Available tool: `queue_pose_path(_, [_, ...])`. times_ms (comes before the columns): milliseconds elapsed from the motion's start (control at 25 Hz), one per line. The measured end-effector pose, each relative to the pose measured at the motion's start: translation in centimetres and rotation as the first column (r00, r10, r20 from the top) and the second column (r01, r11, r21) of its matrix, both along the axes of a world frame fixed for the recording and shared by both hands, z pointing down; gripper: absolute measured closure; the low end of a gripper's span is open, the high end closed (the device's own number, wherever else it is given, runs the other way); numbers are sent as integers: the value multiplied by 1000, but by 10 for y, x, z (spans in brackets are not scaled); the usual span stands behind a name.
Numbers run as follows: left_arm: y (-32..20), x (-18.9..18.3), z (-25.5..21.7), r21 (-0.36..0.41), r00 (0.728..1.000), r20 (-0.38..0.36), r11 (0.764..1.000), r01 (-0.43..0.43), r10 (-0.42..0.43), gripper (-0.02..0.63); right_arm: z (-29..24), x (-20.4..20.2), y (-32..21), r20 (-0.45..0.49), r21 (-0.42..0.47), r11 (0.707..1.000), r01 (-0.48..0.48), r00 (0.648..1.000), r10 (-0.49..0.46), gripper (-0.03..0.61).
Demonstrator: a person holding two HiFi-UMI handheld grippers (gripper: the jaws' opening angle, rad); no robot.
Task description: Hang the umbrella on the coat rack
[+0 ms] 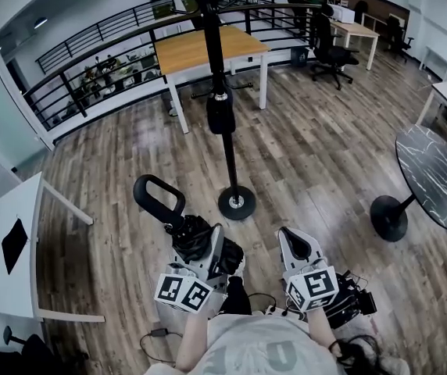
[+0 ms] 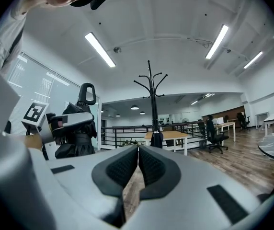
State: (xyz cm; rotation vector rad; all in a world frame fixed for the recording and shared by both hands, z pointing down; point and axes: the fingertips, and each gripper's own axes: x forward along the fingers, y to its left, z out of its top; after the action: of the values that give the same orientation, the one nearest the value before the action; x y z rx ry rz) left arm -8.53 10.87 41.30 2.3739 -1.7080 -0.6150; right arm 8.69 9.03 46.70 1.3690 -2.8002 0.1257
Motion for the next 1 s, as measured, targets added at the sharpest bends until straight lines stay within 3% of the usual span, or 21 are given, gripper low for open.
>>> queue_pose_path(480, [-121,-25,-9,27,996,-27,996,-89,90,322,-23,-39,-119,-30,44,999,-6,1000,7,548])
queue_pose_path(1000, [-273,-94,-34,51,984,59,984,-169,166,322,-53,-128,-274,-37,68,997,-19,999,21,548])
